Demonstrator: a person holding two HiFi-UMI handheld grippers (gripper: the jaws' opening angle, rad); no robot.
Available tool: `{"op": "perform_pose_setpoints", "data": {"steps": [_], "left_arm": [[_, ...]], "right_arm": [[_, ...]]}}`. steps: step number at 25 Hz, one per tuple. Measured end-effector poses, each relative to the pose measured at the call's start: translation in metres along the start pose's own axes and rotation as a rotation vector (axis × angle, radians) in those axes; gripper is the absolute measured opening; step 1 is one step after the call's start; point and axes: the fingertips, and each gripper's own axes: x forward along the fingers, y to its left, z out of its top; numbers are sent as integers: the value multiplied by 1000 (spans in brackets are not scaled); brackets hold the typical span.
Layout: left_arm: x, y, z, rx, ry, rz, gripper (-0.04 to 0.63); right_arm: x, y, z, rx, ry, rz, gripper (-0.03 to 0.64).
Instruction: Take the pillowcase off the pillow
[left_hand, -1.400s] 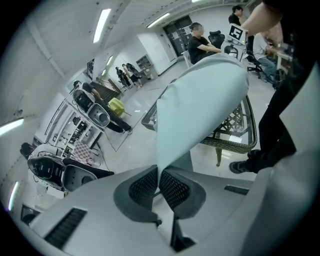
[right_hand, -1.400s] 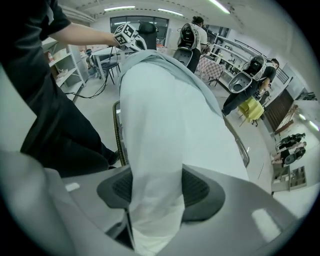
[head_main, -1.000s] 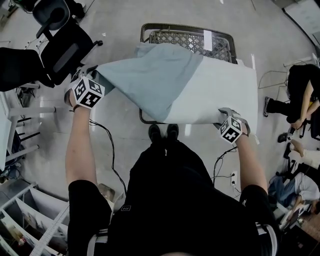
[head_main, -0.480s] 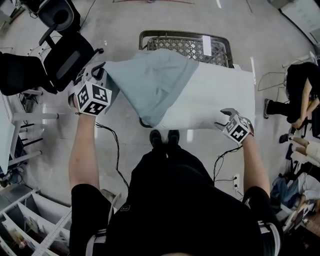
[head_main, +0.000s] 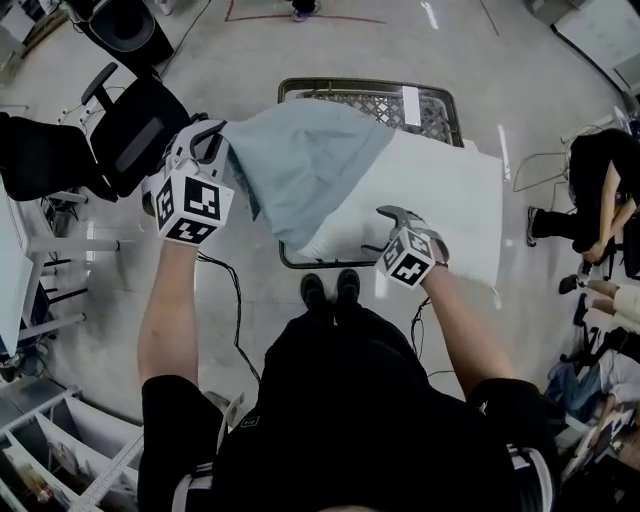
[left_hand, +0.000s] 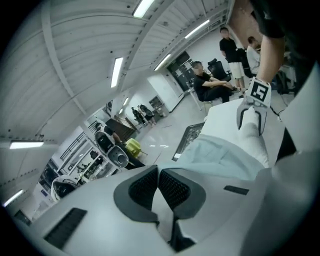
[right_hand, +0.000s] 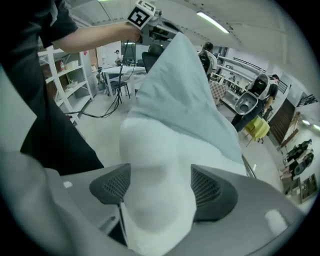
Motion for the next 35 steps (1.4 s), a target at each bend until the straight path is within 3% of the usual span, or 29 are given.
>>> {"op": "perform_pose_setpoints", "data": {"steps": [2, 4, 8, 11, 13, 16, 17, 19, 24, 28, 31, 35], "left_arm": [[5, -29, 12, 26, -22, -57, 9], [9, -56, 21, -6, -62, -114, 8], [16, -99, 35, -150, -150, -256, 9], [20, -138, 48, -292, -209, -410, 9], [27, -159, 65, -349, -235, -480, 9], [44, -190, 79, -296, -221, -580, 12], [49, -198, 72, -263, -193, -600, 42], [51, -206, 47, -242, -136, -615, 151], [22, -218, -25, -376, -46, -599, 226], [21, -253, -71, -468, 19, -609, 274], [36, -272, -92, -485, 51, -620, 284], [49, -275, -103, -553, 42, -622, 284]], "right_arm": [[35, 22, 26, -28, 21, 53, 424], [65, 43, 32, -49, 78, 99, 442], [91, 50, 30, -61, 124, 56, 460], [90, 52, 29, -64, 92, 18, 460], [84, 52, 29, -50, 56, 9, 459], [76, 48, 25, -20, 32, 9, 459], [76, 47, 23, -9, 31, 11, 459], [77, 47, 22, 6, 29, 17, 460], [78, 44, 20, 10, 25, 12, 459], [77, 44, 18, 11, 27, 10, 460], [77, 45, 19, 10, 23, 4, 460], [78, 44, 20, 9, 2, -18, 460]]}}
